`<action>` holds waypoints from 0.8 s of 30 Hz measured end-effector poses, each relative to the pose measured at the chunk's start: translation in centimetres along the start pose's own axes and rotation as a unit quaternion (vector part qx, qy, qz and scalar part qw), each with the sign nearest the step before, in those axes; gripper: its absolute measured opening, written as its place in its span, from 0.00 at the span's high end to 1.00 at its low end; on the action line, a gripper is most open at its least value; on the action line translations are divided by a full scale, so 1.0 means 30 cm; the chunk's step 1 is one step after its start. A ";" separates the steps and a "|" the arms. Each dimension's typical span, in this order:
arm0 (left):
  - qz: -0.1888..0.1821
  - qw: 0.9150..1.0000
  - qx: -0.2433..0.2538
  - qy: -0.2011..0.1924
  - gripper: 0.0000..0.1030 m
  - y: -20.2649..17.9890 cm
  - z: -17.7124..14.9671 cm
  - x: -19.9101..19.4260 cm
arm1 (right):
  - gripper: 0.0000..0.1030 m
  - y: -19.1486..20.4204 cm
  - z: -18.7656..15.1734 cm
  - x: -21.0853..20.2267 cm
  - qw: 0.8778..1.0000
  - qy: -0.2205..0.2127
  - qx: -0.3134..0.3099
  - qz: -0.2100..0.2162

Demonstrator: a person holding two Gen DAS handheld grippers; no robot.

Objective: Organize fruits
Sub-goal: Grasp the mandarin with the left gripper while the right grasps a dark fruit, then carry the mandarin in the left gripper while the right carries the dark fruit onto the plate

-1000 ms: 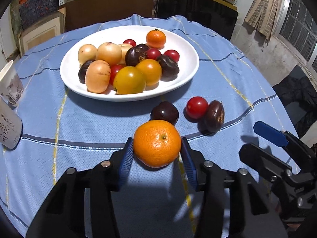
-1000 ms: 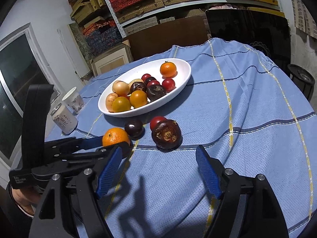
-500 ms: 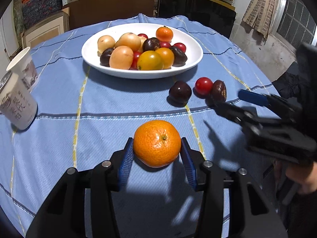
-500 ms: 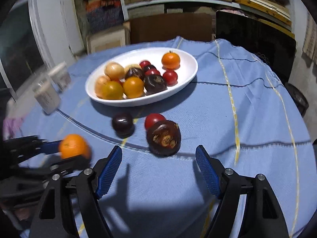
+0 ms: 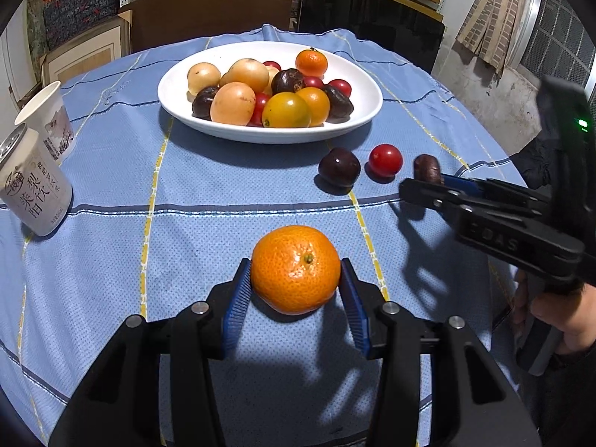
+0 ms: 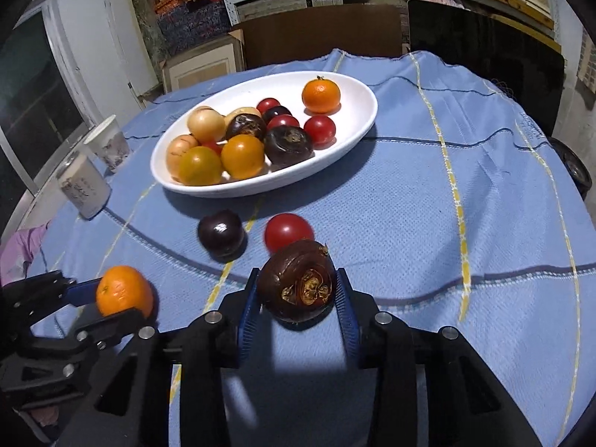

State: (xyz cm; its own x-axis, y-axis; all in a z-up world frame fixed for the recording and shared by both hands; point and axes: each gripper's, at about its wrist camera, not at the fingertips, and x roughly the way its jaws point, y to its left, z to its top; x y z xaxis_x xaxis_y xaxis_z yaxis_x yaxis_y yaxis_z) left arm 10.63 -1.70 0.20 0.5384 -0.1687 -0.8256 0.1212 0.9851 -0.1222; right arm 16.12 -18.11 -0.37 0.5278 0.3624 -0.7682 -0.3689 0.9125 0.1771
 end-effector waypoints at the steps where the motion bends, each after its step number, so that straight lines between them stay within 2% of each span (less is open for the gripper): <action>1: 0.000 1.000 0.001 0.000 0.56 -0.001 -0.002 -0.004 | 0.62 0.003 -0.004 -0.012 1.000 -0.002 0.000 0.003; 14: 0.013 1.000 0.010 -0.018 0.56 -0.017 -0.019 -0.087 | 0.62 0.041 -0.079 -0.146 0.999 -0.023 -0.004 0.034; 24: 0.007 0.999 0.007 -0.033 0.56 0.000 -0.019 -0.150 | 0.62 0.063 -0.085 -0.220 0.998 -0.039 -0.013 0.048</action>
State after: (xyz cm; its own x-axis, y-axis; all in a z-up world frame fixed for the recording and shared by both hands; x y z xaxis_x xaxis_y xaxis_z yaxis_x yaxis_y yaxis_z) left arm 7.74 -0.93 3.61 0.5938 -0.1573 -0.7891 0.1246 0.9868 -0.1030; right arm 9.99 -19.28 3.47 0.5467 0.4628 -0.6978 -0.4398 0.8679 0.2310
